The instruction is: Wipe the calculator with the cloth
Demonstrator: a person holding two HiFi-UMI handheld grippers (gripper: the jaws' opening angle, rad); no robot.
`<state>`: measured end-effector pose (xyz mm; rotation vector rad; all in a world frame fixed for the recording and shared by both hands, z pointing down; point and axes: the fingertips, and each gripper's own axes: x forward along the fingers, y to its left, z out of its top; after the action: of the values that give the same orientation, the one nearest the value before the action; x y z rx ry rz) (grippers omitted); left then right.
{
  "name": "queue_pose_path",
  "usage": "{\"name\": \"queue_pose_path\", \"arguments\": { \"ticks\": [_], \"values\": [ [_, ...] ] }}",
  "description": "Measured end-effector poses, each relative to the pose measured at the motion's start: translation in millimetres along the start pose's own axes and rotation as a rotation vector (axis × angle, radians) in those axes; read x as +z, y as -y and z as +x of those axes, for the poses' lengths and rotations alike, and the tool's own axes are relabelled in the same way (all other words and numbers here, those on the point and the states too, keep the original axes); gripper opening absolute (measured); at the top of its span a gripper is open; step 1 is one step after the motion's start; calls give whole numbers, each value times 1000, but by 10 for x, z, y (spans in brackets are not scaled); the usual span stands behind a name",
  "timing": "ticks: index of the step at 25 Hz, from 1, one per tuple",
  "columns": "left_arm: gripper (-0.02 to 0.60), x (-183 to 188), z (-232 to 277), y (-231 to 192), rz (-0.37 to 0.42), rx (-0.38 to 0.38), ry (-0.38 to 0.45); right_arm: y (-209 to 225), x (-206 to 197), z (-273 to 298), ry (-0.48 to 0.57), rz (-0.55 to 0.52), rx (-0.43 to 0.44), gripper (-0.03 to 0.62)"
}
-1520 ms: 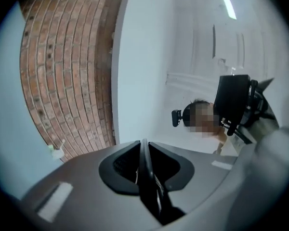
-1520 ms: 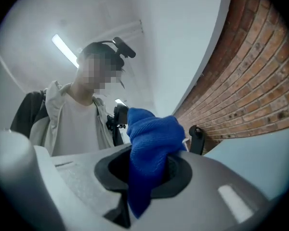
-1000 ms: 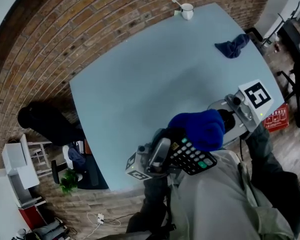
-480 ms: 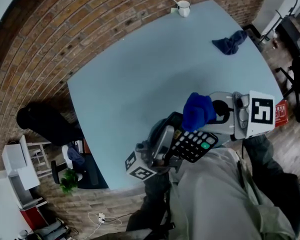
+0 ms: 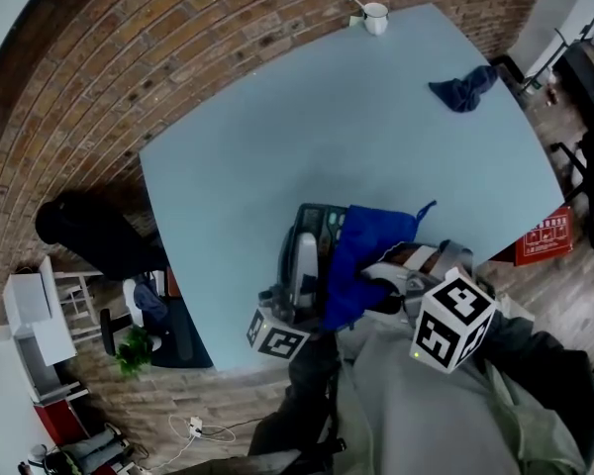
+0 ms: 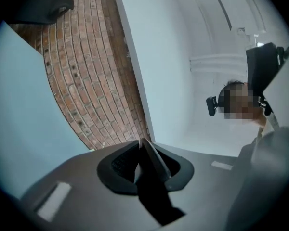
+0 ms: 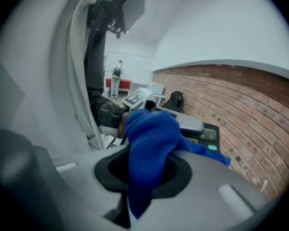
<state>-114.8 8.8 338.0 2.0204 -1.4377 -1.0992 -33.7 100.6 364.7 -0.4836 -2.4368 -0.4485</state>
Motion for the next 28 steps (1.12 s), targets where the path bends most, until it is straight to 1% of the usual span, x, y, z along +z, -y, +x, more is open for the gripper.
{"name": "queue_pose_path", "arguments": {
  "ticks": [2, 3, 5, 6, 7, 8, 10, 11, 12, 13, 14, 15, 16, 18, 19, 20, 21, 22, 25, 26, 27, 28],
  "values": [
    [46, 6, 1, 69, 12, -21, -2, 317, -53, -151, 35, 90, -91, 69],
    [46, -6, 10, 99, 20, -28, -9, 501, -70, -244, 59, 129, -158, 69],
    [46, -29, 24, 123, 20, -27, -9, 807, -88, -398, 97, 179, -295, 69],
    [46, -28, 28, 117, 17, -19, 0, 869, -83, -417, 101, 190, -328, 69],
    [46, -19, 31, 101, 20, -6, 13, 847, -66, -384, 94, 190, -325, 69],
    [46, -7, 32, 74, 30, 13, 24, 747, -38, -305, 79, 180, -288, 69],
    [46, 20, 18, 9, 56, 53, 39, 382, 18, -86, 52, 155, -149, 69],
    [46, 40, 1, -18, 60, 66, 45, 197, 38, -2, 55, 160, -80, 69],
    [44, 63, -20, -36, 55, 71, 54, 71, 44, 36, 74, 179, -34, 66],
    [43, 85, -42, -44, 42, 69, 65, 18, 30, 23, 102, 208, -13, 66],
    [44, 104, -59, -41, 28, 63, 76, 37, -2, -32, 135, 238, -15, 66],
    [44, 121, -70, -31, 15, 55, 85, 122, -41, -120, 173, 262, -43, 66],
    [46, 138, -75, -19, 7, 48, 94, 260, -81, -232, 214, 277, -100, 66],
    [46, 163, -69, -7, -8, 42, 105, 573, -163, -469, 283, 320, -249, 66],
    [46, 168, -61, -9, -14, 42, 109, 669, -199, -548, 299, 353, -296, 66],
    [46, 171, -52, -13, -15, 43, 113, 687, -221, -574, 299, 383, -302, 66],
    [46, 175, -44, -21, -10, 46, 118, 625, -218, -548, 286, 397, -269, 66],
    [46, 182, -39, -31, -1, 52, 124, 496, -190, -482, 266, 394, -208, 66],
    [46, 206, -23, -43, 2, 56, 146, -62, -55, -220, 216, 354, 40, 66],
    [46, 205, -20, -41, 0, 56, 148, -202, -42, -162, 203, 342, 98, 66],
    [46, 203, -21, -39, -3, 55, 149, -278, -52, -132, 198, 332, 129, 66],
    [46, 204, -27, -35, -11, 51, 152, -282, -77, -133, 205, 321, 134, 67]
  ]
}}
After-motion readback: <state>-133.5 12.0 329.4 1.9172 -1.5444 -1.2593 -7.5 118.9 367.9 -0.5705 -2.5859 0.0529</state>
